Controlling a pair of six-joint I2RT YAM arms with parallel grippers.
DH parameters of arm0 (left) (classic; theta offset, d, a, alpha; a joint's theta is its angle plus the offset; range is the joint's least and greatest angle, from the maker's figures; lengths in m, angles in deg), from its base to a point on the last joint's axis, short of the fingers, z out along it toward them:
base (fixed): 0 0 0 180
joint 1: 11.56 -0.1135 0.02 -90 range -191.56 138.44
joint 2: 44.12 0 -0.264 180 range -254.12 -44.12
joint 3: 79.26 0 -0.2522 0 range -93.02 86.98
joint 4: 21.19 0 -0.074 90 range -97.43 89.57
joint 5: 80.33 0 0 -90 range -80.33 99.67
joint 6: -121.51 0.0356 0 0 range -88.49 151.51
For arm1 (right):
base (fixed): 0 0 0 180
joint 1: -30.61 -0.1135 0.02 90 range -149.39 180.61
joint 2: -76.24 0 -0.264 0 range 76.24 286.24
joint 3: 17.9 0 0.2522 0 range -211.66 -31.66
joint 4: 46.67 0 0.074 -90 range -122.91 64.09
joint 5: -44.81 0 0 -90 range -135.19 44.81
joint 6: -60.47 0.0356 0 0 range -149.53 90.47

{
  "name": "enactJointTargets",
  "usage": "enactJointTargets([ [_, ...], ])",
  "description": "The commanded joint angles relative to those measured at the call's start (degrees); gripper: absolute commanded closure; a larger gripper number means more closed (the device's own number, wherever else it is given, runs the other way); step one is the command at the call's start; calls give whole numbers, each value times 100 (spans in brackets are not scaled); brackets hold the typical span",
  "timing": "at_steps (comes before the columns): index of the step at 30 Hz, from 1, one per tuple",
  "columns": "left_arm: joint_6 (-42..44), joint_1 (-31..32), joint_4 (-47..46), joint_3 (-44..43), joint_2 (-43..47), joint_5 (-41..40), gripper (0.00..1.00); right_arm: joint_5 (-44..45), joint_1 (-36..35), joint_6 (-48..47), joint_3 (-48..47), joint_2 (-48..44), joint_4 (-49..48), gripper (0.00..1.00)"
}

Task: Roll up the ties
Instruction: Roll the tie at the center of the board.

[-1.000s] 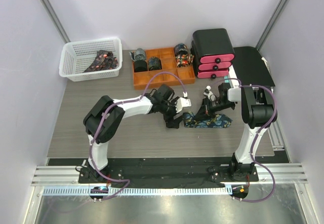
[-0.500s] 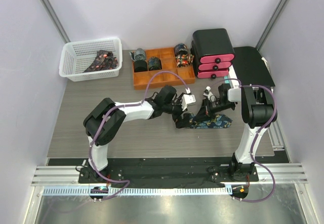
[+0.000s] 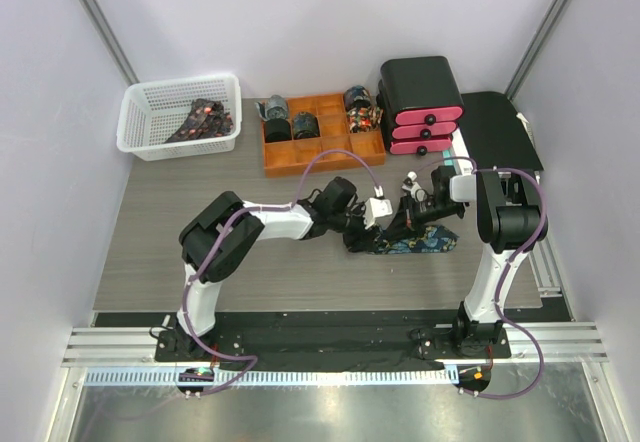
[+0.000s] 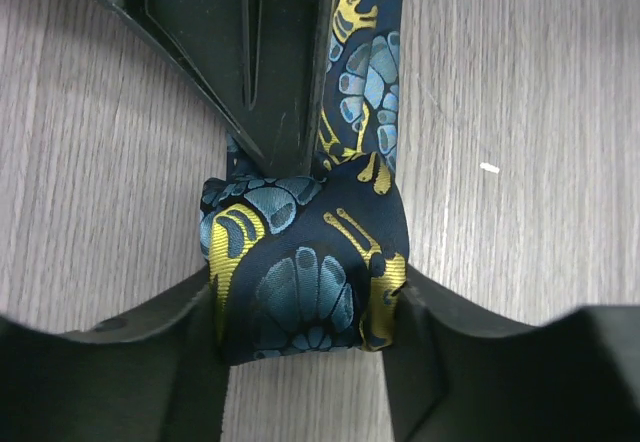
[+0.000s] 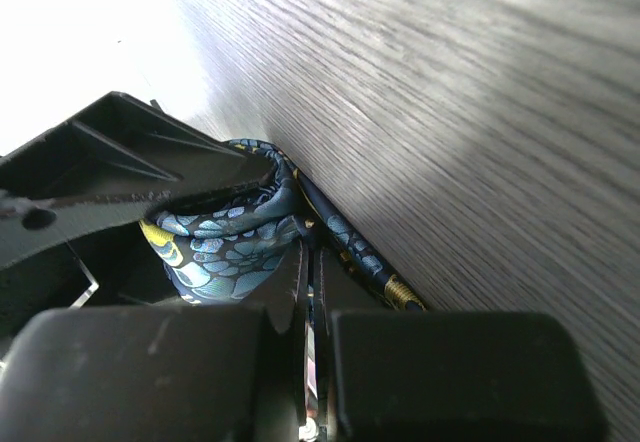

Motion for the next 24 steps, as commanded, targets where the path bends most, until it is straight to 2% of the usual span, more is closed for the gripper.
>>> enactJointTargets([
  [1,459,75,727,-156,-174,-434,54,741,-28,-49,79,61,-299,97],
  [2,503,93,981,-192,-209,-515,55,715,-20,-32,44,44,-247,96],
  [9,706,102,1650,-298,-201,-1016,60,354,86,-225,-580,-395,623,61],
  [12,732,102,1800,-350,-244,-1166,61,135,95,-322,-633,-650,896,53],
  [15,750,110,2020,-465,-306,-1192,62,-59,95,-286,-510,-826,931,49],
  [24,1004,119,2504,-719,-438,-902,64,-235,-81,-172,-203,-950,616,48],
])
